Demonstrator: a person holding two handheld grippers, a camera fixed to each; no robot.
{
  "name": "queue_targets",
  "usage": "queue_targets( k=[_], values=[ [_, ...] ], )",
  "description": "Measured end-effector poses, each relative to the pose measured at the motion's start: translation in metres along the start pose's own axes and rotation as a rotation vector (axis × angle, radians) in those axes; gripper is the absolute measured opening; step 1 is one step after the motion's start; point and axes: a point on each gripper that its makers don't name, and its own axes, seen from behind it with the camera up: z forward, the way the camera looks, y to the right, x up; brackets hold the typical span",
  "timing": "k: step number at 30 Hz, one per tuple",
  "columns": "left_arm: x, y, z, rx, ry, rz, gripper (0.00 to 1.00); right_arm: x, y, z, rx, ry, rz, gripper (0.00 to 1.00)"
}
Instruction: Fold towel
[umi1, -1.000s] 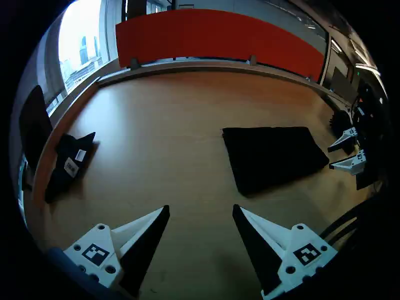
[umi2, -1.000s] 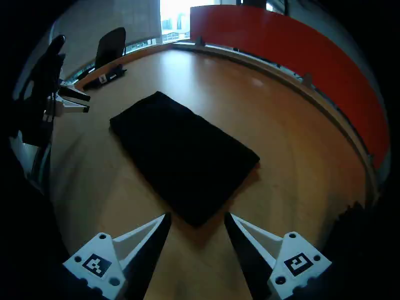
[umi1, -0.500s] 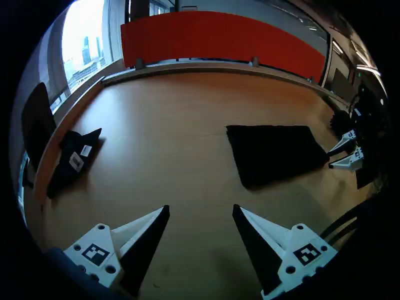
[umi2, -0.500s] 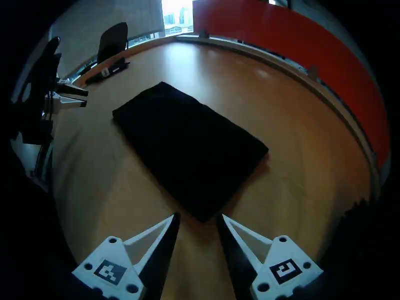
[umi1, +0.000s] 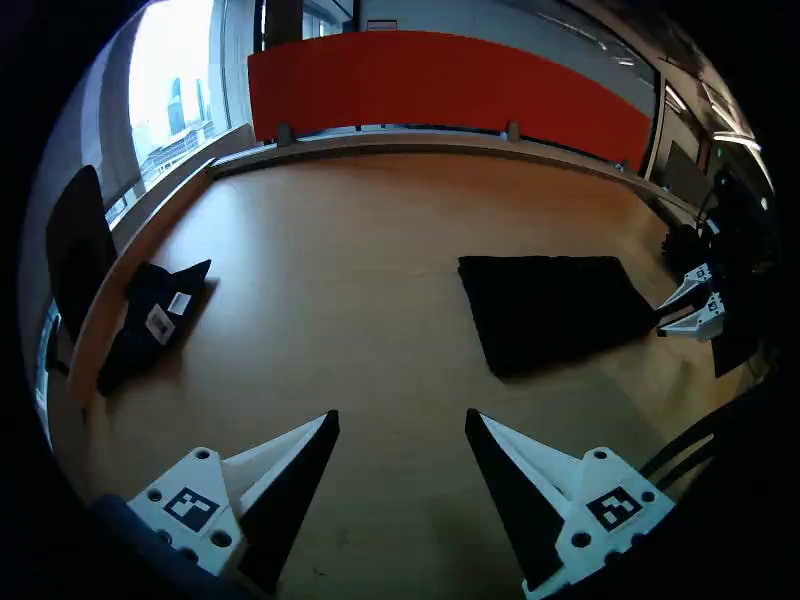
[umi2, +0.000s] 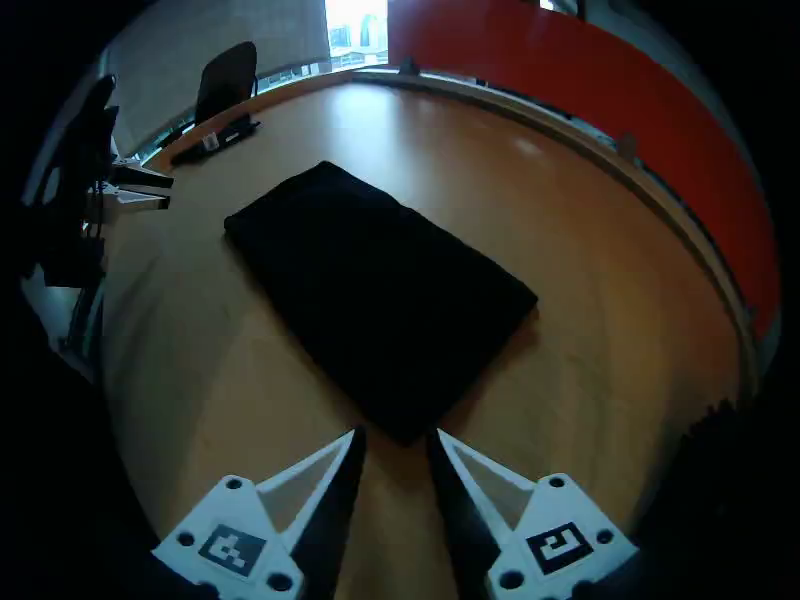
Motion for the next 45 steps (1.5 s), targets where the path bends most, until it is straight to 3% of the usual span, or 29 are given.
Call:
queue_targets(
  k=[11, 24, 45],
  values=[
    [0.0, -0.002, -0.002, 0.007, 0.023, -0.006, 0.94, 0.004, 0.001, 0.0, 0.001, 0.007, -0.011, 0.05],
    [0.005, -0.004, -0.004, 0.012, 0.036, -0.004, 0.94, 0.017, 0.007, -0.004, -0.029, 0.052, 0.007, 0.04],
    [0.012, -0.003, -0.011, 0.012, 0.061, -0.008, 0.94, 0.046, 0.027, -0.045, -0.081, 0.119, -0.029, 0.04]
  ],
)
